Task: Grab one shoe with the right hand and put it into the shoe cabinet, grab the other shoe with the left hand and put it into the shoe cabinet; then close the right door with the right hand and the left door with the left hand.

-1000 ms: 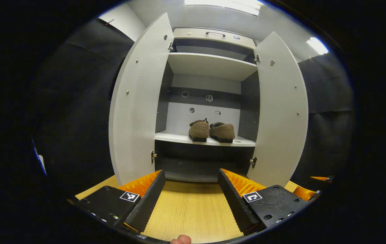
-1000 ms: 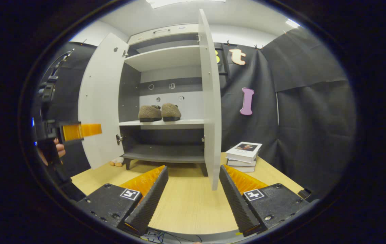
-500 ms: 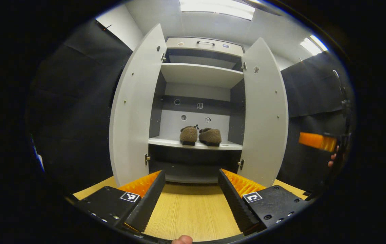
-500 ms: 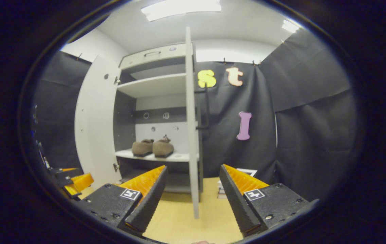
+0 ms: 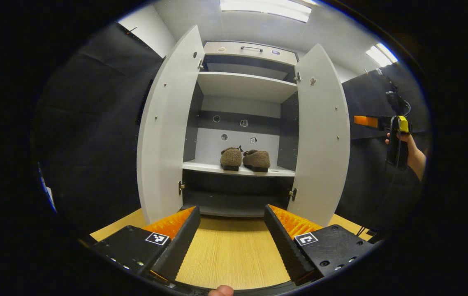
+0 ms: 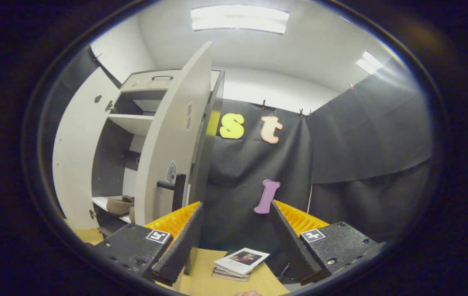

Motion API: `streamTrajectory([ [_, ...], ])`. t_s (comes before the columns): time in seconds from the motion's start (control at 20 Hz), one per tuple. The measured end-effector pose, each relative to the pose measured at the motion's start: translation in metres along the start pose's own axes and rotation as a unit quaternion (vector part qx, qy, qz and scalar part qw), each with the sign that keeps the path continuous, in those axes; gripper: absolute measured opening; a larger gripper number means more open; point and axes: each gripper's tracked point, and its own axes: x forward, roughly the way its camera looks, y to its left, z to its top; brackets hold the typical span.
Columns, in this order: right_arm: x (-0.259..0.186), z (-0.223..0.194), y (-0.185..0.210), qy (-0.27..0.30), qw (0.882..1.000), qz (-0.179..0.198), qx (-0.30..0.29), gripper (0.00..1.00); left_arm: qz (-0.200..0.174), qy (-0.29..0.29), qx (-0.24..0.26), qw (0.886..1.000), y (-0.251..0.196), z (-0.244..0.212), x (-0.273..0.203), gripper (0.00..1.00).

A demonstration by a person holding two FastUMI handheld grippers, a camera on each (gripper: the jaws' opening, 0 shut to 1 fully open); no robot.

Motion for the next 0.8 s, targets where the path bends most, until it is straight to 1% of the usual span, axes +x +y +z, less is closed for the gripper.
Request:
streamTrajectory([
  [0.05,0.010,-0.008,0.000,0.014,1.000,0.005,0.013,1.00,0.001,0.000,0.001,1.000,0.002,-0.001,0.000,0.95],
  [0.1,0.016,-0.015,-0.002,0.024,1.000,0.006,0.012,1.00,0.005,0.001,0.004,1.000,0.003,-0.002,-0.007,0.95],
  [0.15,0.021,-0.019,0.000,0.030,1.000,0.006,0.007,0.98,0.009,0.004,0.007,1.000,0.002,0.001,-0.009,0.94],
  [0.2,0.023,-0.019,0.005,0.031,0.999,0.010,0.005,1.00,0.011,0.006,0.008,1.000,0.004,0.001,-0.010,0.99],
  [0.25,0.025,-0.021,0.005,0.028,1.000,0.004,0.003,1.00,0.013,0.007,0.009,1.000,0.005,0.001,-0.010,0.99],
  [0.3,0.024,-0.019,0.006,0.025,1.000,0.001,-0.002,0.96,0.015,0.009,0.009,1.000,0.008,-0.001,-0.010,0.95],
  [0.35,0.024,-0.018,0.012,0.021,1.000,0.009,-0.008,0.98,0.017,0.010,0.008,1.000,0.008,-0.001,-0.010,0.95],
  [0.4,0.024,-0.019,0.015,0.025,1.000,0.008,-0.017,0.95,0.018,0.010,0.007,1.000,0.009,-0.001,-0.010,0.95],
  [0.45,0.023,-0.017,0.019,0.022,1.000,0.011,-0.018,0.95,0.018,0.008,0.007,1.000,0.010,0.000,-0.010,0.95],
  [0.5,0.021,-0.016,0.027,0.025,0.999,0.021,-0.016,0.89,0.017,0.005,0.007,1.000,0.010,0.003,-0.008,0.95],
  [0.55,0.020,-0.017,0.036,0.027,0.999,0.036,-0.006,0.93,0.015,0.001,0.007,1.000,0.009,0.006,-0.008,0.95],
  [0.65,0.015,-0.022,0.054,0.036,0.997,0.064,0.009,0.93,0.012,-0.002,0.007,1.000,0.008,0.008,-0.005,0.95],
  [0.7,0.014,-0.020,0.062,0.034,0.997,0.068,0.008,0.93,0.013,-0.003,0.004,1.000,0.009,0.009,-0.005,0.95],
  [0.75,0.013,-0.019,0.067,0.030,0.997,0.069,0.003,0.89,0.016,-0.004,0.001,1.000,0.011,0.009,-0.005,0.95],
  [0.8,0.012,-0.018,0.074,0.027,0.997,0.072,-0.003,0.93,0.018,-0.004,-0.003,1.000,0.013,0.010,-0.006,0.95],
])
